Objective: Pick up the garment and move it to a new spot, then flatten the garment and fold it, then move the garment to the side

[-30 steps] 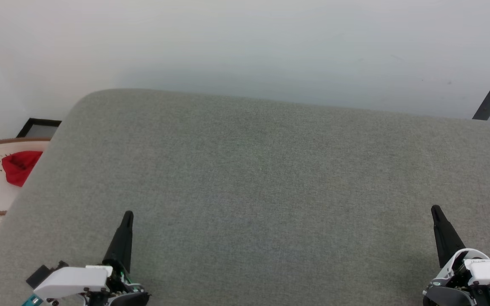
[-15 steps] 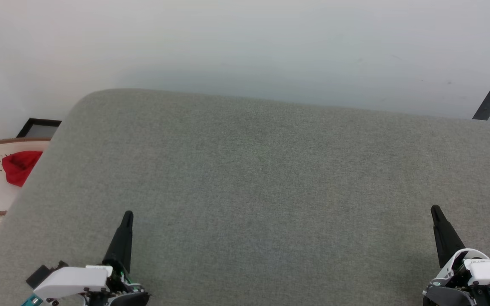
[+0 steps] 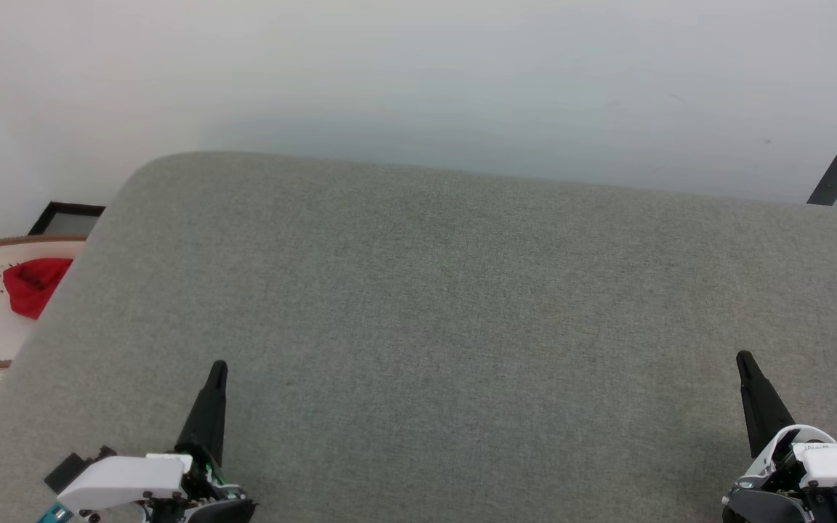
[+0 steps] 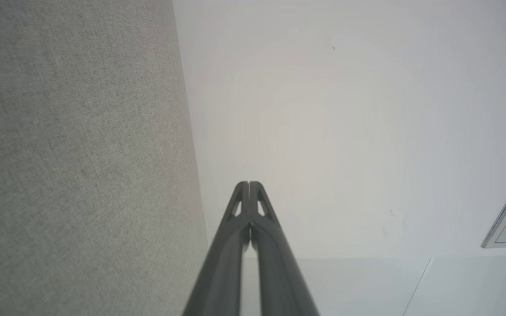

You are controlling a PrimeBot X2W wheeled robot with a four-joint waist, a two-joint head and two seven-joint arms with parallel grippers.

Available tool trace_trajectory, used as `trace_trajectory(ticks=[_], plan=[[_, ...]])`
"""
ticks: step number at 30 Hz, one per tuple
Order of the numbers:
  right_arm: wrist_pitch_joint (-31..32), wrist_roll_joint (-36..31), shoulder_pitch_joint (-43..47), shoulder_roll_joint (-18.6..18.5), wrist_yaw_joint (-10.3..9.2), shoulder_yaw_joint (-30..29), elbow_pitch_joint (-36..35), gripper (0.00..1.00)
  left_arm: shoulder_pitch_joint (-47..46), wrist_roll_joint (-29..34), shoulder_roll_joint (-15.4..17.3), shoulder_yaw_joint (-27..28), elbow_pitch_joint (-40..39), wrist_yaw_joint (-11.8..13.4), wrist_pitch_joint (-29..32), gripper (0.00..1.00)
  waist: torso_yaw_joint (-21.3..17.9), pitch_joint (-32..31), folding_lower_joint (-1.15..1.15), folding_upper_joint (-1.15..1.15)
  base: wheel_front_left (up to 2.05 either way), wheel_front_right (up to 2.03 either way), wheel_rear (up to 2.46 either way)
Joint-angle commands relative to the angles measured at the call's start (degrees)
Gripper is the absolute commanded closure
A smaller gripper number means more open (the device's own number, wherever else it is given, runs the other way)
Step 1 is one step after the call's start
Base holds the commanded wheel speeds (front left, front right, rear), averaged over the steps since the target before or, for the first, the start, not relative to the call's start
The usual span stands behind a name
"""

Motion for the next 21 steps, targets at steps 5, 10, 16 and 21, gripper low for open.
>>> trace_trajectory(ticks=[5,10,16,21], plan=[[0.16,-0.17,-0.28,0.17,0.02,-0.13,0.04,1.00,-0.60,0.12,-0.12,0.20,0.09,-0.20,0.38,1.00,0.00,0.00,0.00,0.00,0.00,0.00,0.00],[0.18,-0.20,-0.28,0.18,0.02,-0.15,0.04,1.00,-0.60,0.16,-0.15,0.24,0.09,-0.20,0.24,1.00,0.00,0.00,0.00,0.00,0.00,0.00,0.00],[0.21,-0.22,-0.28,0.20,0.02,-0.16,0.04,1.00,-0.60,0.21,-0.17,0.27,0.09,-0.20,0.29,1.00,0.00,0.00,0.00,0.00,0.00,0.00,0.00],[0.22,-0.25,-0.29,0.21,0.02,-0.18,0.05,1.00,-0.61,0.22,-0.19,0.30,0.09,-0.20,0.32,1.00,0.00,0.00,0.00,0.00,0.00,0.00,0.00]])
